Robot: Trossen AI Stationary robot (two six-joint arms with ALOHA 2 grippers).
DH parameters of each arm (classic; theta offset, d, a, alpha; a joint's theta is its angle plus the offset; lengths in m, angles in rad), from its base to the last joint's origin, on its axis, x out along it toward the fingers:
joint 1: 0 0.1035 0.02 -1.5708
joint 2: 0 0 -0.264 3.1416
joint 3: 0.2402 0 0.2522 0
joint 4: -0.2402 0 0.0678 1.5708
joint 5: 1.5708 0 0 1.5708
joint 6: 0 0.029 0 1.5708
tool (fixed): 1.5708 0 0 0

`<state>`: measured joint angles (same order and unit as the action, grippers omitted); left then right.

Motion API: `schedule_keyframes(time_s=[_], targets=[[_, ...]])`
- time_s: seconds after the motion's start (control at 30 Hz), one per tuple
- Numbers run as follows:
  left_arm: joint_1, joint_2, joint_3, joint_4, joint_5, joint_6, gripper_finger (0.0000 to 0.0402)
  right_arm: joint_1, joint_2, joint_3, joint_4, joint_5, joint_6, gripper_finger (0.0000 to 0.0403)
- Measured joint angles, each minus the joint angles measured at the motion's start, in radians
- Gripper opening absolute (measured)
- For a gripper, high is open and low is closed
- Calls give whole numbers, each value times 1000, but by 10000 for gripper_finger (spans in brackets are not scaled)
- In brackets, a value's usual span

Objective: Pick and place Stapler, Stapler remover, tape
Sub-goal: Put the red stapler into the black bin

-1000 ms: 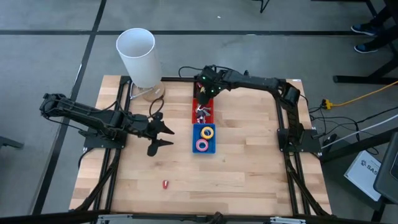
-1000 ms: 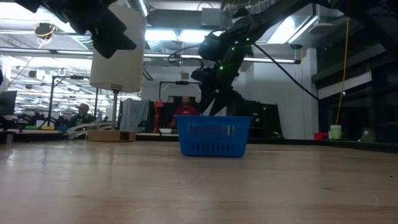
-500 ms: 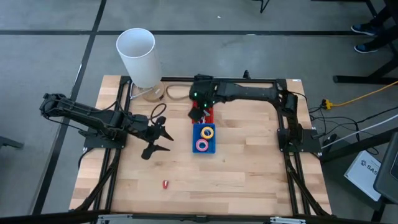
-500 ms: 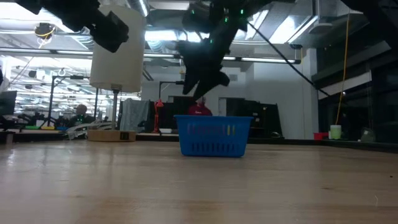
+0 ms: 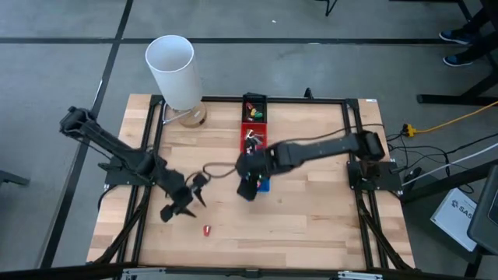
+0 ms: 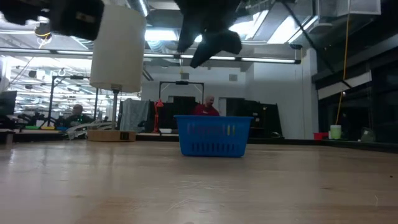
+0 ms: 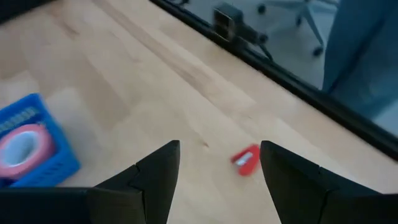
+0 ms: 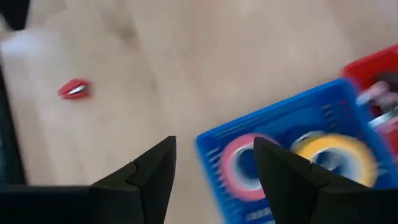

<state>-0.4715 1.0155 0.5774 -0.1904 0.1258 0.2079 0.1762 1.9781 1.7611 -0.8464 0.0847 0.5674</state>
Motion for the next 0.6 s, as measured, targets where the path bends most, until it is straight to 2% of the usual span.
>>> schedule_keyframes(time_s=[0.2, 0.43, 0.6], targets=[[-136, 122, 32, 14, -82, -26, 221, 126, -2, 0, 51, 17, 198, 215], [-203, 317, 132, 17, -106, -26, 221, 261, -2, 0, 145, 191, 359, 215], [-231, 437, 186, 15, -108, 72, 221, 327, -2, 0, 184, 248, 431, 215]])
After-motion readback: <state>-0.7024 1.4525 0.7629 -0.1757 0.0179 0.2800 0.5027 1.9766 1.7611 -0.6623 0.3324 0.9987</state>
